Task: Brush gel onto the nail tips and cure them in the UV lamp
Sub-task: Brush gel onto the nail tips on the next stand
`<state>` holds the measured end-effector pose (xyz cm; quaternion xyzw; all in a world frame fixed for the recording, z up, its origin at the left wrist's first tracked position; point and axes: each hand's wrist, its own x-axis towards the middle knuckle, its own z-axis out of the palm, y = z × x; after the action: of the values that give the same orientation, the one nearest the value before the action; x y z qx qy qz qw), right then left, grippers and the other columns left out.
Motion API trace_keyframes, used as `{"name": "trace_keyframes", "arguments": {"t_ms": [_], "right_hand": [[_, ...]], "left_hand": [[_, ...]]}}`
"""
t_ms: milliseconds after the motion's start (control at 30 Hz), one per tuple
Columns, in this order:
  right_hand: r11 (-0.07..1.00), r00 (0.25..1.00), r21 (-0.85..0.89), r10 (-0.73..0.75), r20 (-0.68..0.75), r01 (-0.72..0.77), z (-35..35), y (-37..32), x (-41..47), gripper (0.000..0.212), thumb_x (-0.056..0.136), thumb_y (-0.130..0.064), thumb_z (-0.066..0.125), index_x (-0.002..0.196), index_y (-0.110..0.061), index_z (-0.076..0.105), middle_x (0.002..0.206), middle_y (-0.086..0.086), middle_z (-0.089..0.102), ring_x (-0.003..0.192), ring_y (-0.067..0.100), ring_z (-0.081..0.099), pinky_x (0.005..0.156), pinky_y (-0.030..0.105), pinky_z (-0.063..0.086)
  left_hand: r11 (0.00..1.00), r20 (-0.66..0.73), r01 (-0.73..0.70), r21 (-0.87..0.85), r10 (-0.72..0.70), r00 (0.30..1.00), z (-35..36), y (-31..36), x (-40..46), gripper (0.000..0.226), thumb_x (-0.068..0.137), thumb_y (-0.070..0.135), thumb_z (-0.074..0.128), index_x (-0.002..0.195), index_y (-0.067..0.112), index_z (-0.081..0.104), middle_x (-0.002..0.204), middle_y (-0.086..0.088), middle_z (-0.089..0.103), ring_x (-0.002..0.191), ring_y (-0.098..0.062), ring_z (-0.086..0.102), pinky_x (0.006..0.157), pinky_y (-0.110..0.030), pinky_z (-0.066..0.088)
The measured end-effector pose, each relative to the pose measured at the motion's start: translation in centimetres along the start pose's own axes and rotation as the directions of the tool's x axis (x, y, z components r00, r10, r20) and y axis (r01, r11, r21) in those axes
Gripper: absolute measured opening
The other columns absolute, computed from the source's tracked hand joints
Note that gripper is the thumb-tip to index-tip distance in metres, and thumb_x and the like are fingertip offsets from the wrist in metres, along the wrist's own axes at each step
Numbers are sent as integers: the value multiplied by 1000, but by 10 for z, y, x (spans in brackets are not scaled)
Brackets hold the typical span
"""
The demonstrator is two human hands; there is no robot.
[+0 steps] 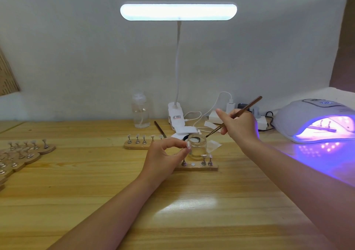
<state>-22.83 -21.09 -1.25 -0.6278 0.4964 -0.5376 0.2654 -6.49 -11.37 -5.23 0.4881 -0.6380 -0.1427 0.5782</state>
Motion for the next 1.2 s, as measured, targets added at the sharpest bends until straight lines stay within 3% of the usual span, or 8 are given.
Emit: {"name": "trace_keyframes", "arguments": {"t_ms": [167,367,533,667,833,967,1100,1200], "right_hand": [[961,989,237,-140,-41,145,-2,-6,-23,30,90,-37,54,67,-17,53,49,1,60,34,0,49,41,11,40],[863,912,351,-407,57,364,1,-2,-60,26,83,-43,46,77,-25,65,59,-15,65,54,2,62,54,8,45],[804,827,280,-560,55,525,2,4,-73,19,92,-38,51,82,-30,65,73,-20,65,70,-4,63,66,8,46],[804,837,319,-544,54,502,2,6,-77,31,88,-37,41,80,-22,67,73,-12,67,68,2,64,65,12,48],[781,781,198,-617,101,592,4,6,-78,36,91,-30,38,81,-15,70,77,-23,61,73,-5,61,67,8,45],[791,806,287,-585,92,541,5,10,-80,41,91,-30,39,74,-10,70,70,-17,64,66,-2,62,62,12,47],[765,767,176,-638,69,620,6,8,-79,38,92,-27,38,82,-10,71,78,-15,64,77,1,63,67,18,50],[803,815,255,-574,83,539,6,11,-80,42,91,-32,39,75,-9,71,71,-11,66,68,2,64,63,19,52]], "left_hand": [[1000,-8,-12,21,12,1000,0,0,0,20,74,11,72,70,30,68,70,15,67,74,7,61,74,-3,40],[999,-20,-40,33,41,999,1,0,0,19,76,9,71,72,27,69,69,13,67,74,7,61,73,-2,39],[997,-23,-67,45,68,997,1,-1,0,19,75,7,71,72,25,69,67,14,65,72,6,59,73,-5,39],[996,-32,-64,54,66,997,1,-2,-1,22,74,6,72,73,27,69,72,13,65,74,6,59,74,-6,39],[998,-43,-39,44,40,998,1,-2,0,24,74,7,72,76,30,69,75,11,65,76,3,58,73,-6,40],[999,-44,-30,33,32,999,1,-2,-1,30,74,6,72,74,36,68,74,10,64,75,2,58,73,-8,42],[999,-51,-21,36,22,998,1,-4,0,31,74,6,71,76,37,68,74,11,64,77,1,58,74,-8,41],[998,-44,-36,51,38,998,1,-4,-1,34,74,6,71,75,40,67,74,11,63,77,3,56,75,-7,40]]}}
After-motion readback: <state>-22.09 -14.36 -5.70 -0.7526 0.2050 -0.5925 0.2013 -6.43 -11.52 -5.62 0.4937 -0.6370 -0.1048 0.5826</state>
